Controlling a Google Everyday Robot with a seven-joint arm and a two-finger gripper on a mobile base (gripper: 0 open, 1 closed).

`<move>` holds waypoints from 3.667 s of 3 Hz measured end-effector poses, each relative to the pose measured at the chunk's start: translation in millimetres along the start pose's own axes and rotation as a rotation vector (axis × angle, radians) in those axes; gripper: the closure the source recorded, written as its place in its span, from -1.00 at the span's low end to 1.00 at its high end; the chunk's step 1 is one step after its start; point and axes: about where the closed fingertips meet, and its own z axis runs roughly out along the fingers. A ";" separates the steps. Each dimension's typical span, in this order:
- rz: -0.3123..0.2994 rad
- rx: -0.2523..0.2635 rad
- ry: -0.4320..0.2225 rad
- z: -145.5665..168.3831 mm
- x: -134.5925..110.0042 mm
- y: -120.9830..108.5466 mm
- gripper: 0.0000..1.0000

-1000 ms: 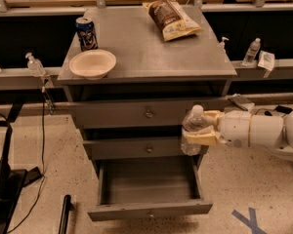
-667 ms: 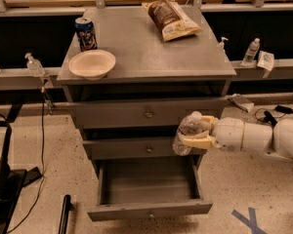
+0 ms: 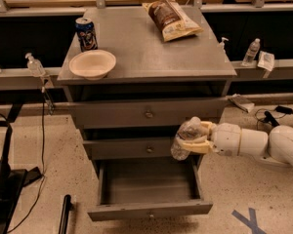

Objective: Place water bottle into bottom drawer

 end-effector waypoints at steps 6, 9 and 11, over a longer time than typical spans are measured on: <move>0.185 -0.162 -0.015 48.5 261.9 -20.6 1.00; 0.157 -0.112 -0.040 91.1 359.8 -36.2 1.00; 0.140 -0.075 0.001 111.2 442.4 -42.7 1.00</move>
Offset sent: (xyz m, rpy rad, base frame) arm 0.0538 -0.0367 -0.1111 0.0338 -0.0090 0.1071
